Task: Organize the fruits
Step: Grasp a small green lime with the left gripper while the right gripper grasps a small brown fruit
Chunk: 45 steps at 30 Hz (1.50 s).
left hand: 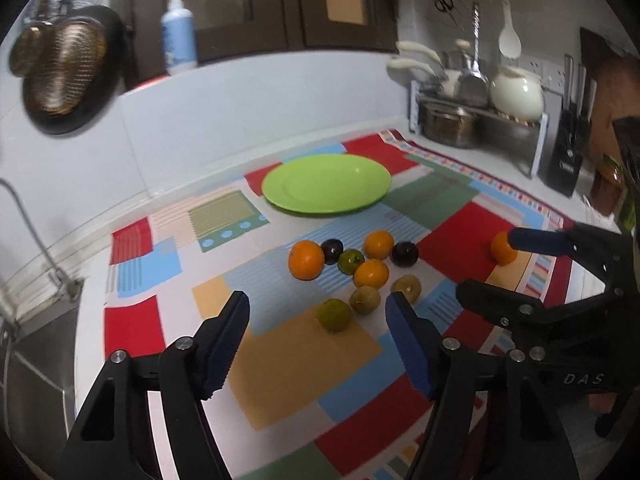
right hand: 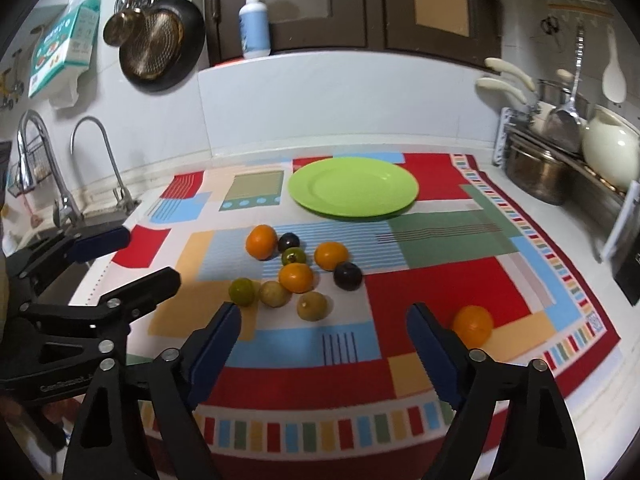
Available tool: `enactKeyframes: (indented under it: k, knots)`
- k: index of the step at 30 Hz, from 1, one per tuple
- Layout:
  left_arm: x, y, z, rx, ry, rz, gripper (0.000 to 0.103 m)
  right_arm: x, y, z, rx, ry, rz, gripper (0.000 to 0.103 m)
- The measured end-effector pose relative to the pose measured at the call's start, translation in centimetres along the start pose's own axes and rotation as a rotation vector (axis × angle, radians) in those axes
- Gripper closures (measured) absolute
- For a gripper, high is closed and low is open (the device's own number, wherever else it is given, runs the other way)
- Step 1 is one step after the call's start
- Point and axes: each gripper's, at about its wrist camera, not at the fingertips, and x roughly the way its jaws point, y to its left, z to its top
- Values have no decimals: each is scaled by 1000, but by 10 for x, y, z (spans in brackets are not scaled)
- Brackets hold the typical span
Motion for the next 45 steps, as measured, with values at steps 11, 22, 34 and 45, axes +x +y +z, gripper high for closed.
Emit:
enactKeyframes:
  k: [11, 22, 34, 45]
  knots:
    - [65, 7, -3, 129, 146, -174, 54, 59, 1, -2, 7, 139, 28, 41]
    - [99, 15, -5, 118, 216, -274, 63, 96, 2, -2, 32, 221, 61, 59]
    - [107, 22, -5, 76, 227, -329, 73, 102, 3, 0, 48, 234, 36, 74]
    - [74, 24, 8, -40, 186, -216, 73, 78, 6, 14, 10, 174, 118, 74]
